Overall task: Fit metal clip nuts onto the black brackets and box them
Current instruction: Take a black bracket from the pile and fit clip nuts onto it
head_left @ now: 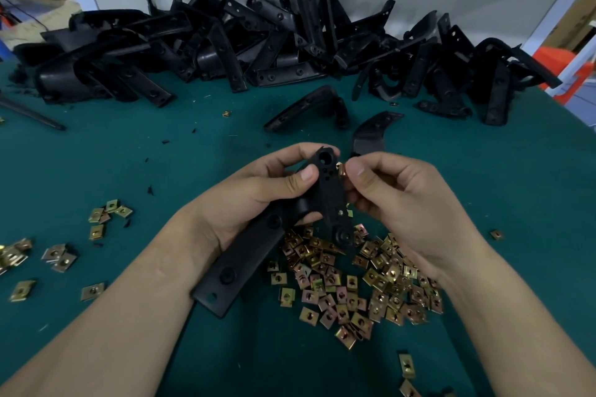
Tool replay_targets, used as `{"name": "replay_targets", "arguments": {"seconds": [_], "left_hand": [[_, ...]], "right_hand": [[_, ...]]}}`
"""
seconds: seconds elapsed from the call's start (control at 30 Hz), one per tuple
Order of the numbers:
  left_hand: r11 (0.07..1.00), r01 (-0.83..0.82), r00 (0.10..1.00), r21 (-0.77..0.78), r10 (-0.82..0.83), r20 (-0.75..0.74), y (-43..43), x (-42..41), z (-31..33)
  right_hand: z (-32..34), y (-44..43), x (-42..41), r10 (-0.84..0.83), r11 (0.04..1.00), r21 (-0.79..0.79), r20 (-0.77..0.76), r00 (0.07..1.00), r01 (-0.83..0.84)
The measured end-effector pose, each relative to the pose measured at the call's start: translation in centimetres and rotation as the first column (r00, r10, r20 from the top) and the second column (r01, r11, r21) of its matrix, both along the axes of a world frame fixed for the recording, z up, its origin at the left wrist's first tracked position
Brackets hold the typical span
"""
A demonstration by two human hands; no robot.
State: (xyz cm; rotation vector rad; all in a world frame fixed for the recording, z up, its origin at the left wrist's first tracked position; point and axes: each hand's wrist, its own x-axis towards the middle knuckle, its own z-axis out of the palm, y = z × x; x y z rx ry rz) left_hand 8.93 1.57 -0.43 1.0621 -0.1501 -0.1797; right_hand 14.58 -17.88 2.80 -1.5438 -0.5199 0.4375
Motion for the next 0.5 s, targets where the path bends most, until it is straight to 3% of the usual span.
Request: {"name": "replay_targets", "arguments": {"seconds": [0.27, 0.5], "left_hand": [[1.000, 0.028, 0.999, 0.003, -0.028, 0.024, -0.06, 0.04, -0.11], [0.997, 0.061, 0.996, 0.040, -0.063, 0.055, 0.01, 0.32, -0.50]], "right_hand": [[0.06, 0.04, -0.06, 0.020, 0.996, -0.085, 0.040, 0.999, -0.016], [0.52, 0.21, -0.52, 0.014, 1.000, -0.015, -0.113, 0.993, -0.016]]}}
